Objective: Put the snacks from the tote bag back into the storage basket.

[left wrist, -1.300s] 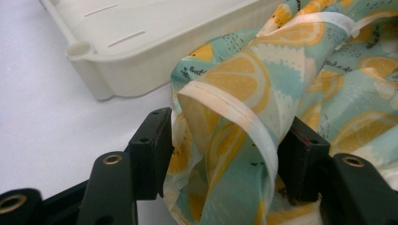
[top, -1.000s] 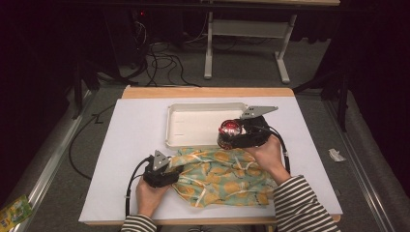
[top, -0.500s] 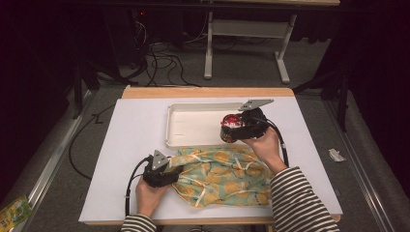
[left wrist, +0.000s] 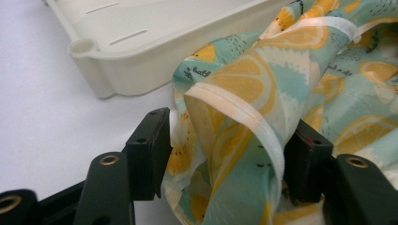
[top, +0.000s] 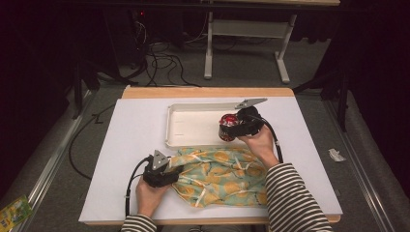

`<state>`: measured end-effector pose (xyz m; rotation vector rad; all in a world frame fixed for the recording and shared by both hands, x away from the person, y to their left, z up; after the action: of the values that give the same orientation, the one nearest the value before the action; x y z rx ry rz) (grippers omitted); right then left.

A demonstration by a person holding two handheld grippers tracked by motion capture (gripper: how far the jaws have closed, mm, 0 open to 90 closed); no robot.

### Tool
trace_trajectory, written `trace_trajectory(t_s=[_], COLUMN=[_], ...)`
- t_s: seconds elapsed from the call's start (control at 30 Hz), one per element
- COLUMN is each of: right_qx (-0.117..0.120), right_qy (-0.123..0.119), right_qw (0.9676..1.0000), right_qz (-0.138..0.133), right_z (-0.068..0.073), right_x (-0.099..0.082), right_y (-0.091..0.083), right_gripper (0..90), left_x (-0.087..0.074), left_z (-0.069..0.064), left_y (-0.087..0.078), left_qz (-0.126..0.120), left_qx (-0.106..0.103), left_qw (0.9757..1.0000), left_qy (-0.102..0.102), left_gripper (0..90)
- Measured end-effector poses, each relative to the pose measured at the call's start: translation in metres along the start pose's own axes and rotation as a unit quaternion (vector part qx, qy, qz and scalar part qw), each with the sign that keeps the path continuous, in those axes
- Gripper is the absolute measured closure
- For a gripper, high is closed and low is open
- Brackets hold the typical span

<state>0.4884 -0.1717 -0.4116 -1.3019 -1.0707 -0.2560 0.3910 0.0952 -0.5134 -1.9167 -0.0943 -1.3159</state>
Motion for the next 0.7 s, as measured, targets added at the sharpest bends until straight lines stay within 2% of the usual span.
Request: trace_trajectory(t_s=[0.2, 0.33, 0.53, 0.7], right_qx=[-0.002, -0.002, -0.01, -0.02], right_qy=[-0.016, 0.001, -0.002, -0.011], right_qw=[0.9999, 0.9999, 0.9996, 0.9991], right_qz=[0.006, 0.016, 0.026, 0.034], right_z=[-0.001, -0.002, -0.002, -0.004], right_x=[0.005, 0.006, 0.005, 0.003], right_y=[0.015, 0.029, 0.048, 0.058], right_gripper=[25.9, 25.9, 25.9, 25.9], left_x=[0.0, 0.0, 0.0, 0.0], left_z=[0.0, 0.0, 0.0, 0.0], left_y=[0.0, 0.0, 0.0, 0.0], left_qz=[0.0, 0.002, 0.003, 0.004], left_qx=[0.0, 0.0, 0.003, 0.003], left_qw=[1.0, 1.0, 1.0, 1.0], left_qy=[0.001, 0.0, 0.004, 0.005], left_gripper=[40.8, 40.9, 41.1, 41.1])
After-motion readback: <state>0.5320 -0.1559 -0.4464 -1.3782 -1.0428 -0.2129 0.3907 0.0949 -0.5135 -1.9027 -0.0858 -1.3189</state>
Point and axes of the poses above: each handheld gripper's, and its own axes: y roughly forward along the jaws, x roughly out of its top, z roughly to its left, the point moved 5 cm from there along y, roughly forward along the jaws, and after that the axes turned 13 degrees about -x, right-handed, at the moved point
